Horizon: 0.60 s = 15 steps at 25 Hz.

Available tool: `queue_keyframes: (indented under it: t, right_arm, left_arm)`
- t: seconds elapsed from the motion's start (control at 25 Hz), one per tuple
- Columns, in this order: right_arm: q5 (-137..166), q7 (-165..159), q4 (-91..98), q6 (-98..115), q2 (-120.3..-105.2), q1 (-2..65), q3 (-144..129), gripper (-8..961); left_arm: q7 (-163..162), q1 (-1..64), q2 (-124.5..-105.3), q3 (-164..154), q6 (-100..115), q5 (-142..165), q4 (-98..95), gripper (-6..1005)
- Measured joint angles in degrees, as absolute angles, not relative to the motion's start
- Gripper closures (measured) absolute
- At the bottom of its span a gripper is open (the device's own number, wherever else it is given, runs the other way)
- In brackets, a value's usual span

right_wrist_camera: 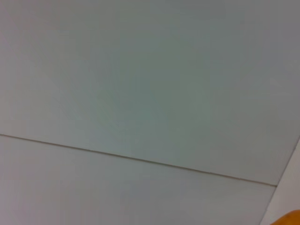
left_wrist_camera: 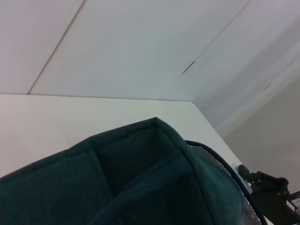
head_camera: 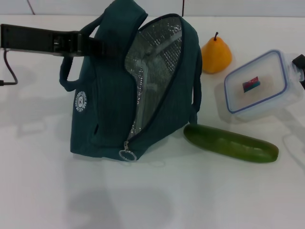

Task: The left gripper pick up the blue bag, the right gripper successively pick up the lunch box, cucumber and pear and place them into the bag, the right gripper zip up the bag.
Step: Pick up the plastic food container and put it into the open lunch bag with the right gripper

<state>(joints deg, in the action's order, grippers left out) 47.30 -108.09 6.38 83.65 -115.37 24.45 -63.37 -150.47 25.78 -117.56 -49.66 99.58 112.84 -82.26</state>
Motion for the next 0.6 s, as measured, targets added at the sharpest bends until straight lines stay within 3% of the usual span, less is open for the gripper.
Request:
queue_keyframes:
  t: [0.6]
  right_arm:
    - [43.9,-110.2,6.1,90.0,-115.49,24.0,-63.2,884]
  left_arm:
    - [-150.5,25.9,-117.60,-49.7,99.5,113.0,-82.0,932]
